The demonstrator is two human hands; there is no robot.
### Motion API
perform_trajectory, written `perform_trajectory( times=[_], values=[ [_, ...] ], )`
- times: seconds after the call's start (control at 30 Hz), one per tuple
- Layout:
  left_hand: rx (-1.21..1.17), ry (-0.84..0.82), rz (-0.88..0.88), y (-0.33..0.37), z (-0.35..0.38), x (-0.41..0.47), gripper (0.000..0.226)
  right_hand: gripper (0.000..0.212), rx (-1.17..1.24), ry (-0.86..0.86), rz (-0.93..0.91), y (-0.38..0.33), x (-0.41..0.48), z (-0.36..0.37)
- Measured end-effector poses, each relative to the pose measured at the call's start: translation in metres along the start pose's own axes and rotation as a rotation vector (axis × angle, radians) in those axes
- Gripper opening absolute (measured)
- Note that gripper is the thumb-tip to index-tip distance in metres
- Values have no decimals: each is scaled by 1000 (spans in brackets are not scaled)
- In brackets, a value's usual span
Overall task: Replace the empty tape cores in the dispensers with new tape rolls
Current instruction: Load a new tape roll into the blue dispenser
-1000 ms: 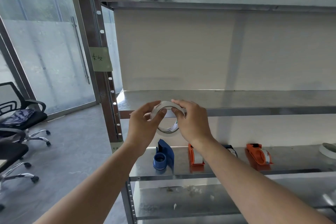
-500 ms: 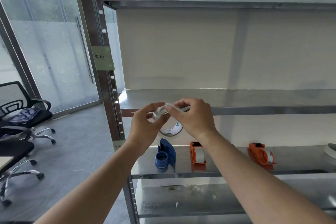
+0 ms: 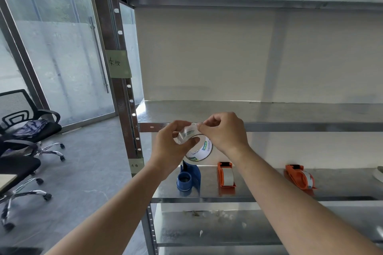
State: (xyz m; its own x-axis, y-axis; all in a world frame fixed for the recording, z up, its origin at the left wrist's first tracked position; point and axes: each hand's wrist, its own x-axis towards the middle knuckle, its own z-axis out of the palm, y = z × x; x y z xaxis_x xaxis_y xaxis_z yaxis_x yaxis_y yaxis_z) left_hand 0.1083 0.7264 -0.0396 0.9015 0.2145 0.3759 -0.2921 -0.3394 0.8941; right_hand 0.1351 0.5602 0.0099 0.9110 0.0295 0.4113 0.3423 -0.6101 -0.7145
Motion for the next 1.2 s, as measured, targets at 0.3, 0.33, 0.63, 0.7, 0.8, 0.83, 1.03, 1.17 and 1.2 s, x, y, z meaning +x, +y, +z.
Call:
perform_trajectory(
  times=[0.3,0.33,0.63,0.7,0.8,0.83,1.03,1.17,1.2],
  values=[
    [-28,-30,-23,-5,-5,8,40,14,5,13,-213,13,6,3],
    [-27,-34,-26,-6,-5,8,39,17,-10,6,-241,13,5,4],
    [-66,-118,-119,-27,-9,6,36,20,-236,-97,-310,15,-1,20],
    [-71,-136,-125,-34,-12,5,36,19,-242,-101,-270,15,-4,27],
    [-83,-165,-151,-46,-17,6,36,19,-243,-108,-218,14,-8,37],
    [-84,-175,-165,-50,-19,7,36,19,-244,-106,-204,12,-10,40],
    [-164,-269,-263,-74,-34,19,37,18,-252,-85,-134,6,-13,65],
    [-199,-346,-309,-89,-39,25,40,18,-275,-59,-95,11,-13,81],
    [-210,-359,-325,-94,-39,26,39,18,-277,-60,-79,15,-13,85]
  ],
)
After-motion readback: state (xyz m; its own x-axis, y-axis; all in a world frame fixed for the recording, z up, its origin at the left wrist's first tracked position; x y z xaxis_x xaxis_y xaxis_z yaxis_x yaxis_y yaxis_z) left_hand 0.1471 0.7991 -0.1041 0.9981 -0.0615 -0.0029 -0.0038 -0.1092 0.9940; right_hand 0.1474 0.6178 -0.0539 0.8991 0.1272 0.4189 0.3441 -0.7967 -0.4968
